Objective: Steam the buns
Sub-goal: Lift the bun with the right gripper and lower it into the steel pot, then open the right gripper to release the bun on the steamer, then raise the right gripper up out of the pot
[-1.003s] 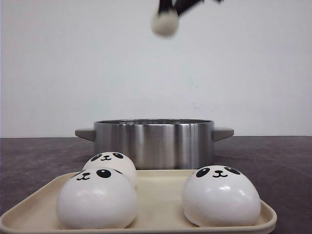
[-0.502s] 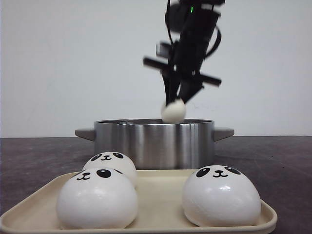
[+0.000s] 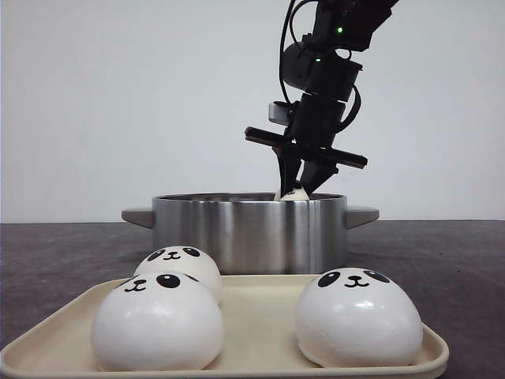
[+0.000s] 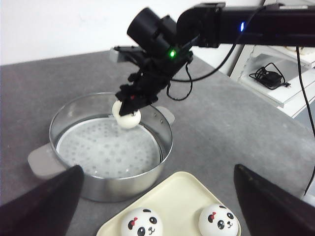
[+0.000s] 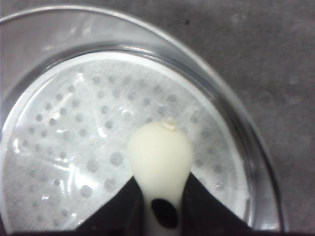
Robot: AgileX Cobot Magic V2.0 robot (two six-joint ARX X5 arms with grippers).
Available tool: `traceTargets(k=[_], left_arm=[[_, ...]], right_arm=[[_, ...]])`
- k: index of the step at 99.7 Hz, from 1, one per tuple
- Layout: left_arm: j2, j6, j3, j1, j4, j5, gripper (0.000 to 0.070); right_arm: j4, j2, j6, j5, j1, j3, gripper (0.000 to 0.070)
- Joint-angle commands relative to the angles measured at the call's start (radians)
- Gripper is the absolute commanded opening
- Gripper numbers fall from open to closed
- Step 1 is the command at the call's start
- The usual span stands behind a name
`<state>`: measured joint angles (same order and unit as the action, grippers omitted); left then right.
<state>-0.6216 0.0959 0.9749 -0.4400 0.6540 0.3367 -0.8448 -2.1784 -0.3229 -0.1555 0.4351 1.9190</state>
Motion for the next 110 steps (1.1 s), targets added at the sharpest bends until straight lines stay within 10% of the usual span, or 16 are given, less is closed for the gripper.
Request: traceTargets(k=[1,71,87,110], left_arm=[[-0.005,-0.006,0.016,-0.005,-0.011,-0.004,0.0591],[-0.005,-0.006,0.016,-0.005,-0.011,-0.005,0.0591],[-0.005,-0.006,0.016,-0.005,-0.011,-0.005,0.0591],[-0.005,-0.006,0.016,-0.005,-0.011,-0.005,0.0591]], right_arm=[[0.000,-0.045,-0.014,-0.002,0.000,0.028,0.0005],[0.020,-0.071,-0.002,-0.002,0.007,0.028,0.0012],[0.006,-0.071,-0.002,0.003,0.007,0.028,0.0334],[0.014,-0.071,0.001,0.006,0.009,0.028,0.0350]])
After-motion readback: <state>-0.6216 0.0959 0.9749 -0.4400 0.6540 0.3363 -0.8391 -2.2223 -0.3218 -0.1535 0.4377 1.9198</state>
